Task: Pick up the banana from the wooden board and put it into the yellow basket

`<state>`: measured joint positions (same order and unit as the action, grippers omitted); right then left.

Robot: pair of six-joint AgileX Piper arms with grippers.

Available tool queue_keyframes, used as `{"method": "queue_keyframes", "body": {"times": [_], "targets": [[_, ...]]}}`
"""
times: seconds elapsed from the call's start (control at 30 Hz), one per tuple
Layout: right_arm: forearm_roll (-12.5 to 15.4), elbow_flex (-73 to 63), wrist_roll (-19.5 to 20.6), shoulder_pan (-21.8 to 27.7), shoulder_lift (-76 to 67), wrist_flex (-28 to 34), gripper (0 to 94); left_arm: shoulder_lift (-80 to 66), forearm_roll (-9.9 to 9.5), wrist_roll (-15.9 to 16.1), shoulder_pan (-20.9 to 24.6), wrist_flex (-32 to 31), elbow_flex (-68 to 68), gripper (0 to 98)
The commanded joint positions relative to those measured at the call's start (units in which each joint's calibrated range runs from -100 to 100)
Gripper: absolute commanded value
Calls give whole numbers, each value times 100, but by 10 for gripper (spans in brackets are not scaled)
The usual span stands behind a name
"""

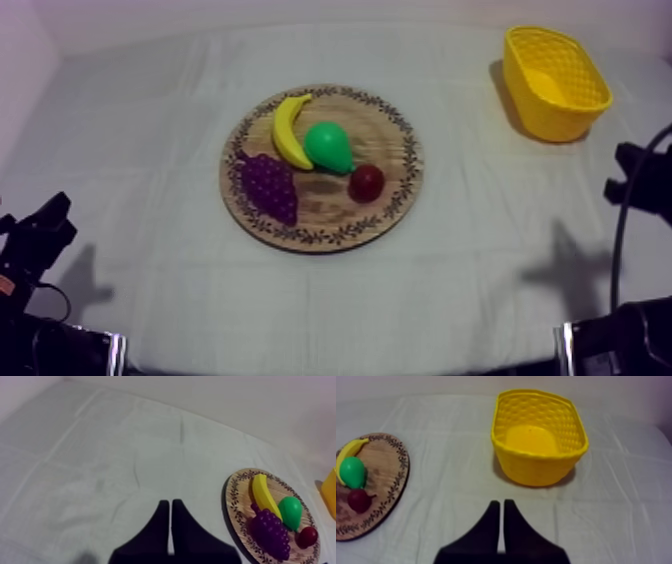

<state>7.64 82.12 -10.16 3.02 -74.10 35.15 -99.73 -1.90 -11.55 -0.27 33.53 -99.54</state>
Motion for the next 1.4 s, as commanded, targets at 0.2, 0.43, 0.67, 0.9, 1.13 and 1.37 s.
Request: {"method": "queue_keyframes", "body": {"times": [0.2, 0.43, 0.67, 0.9, 1.13, 1.37], "targets": [[383, -3033, -15, 118, 2047, 1368, 5, -1, -2, -1, 2, 1, -1, 1], [593, -4772, 90, -2, 3362, 2114, 19, -1, -2, 0, 2, 1, -1, 1], [350, -5862, 505, -749, 4485, 2537, 15, -1, -2, -2, 2, 1, -1, 1], [323, -6553, 720, -1371, 5408, 2782, 13, -1, -2, 0, 2, 1, -1, 1], [196, -6931, 1018, -2098, 6103, 2810, 13, -1, -2, 0, 2, 1, -1, 1], [160, -7370, 1254, -2633, 6777, 2780, 13, -1, -2, 0, 2, 1, -1, 1]]}}
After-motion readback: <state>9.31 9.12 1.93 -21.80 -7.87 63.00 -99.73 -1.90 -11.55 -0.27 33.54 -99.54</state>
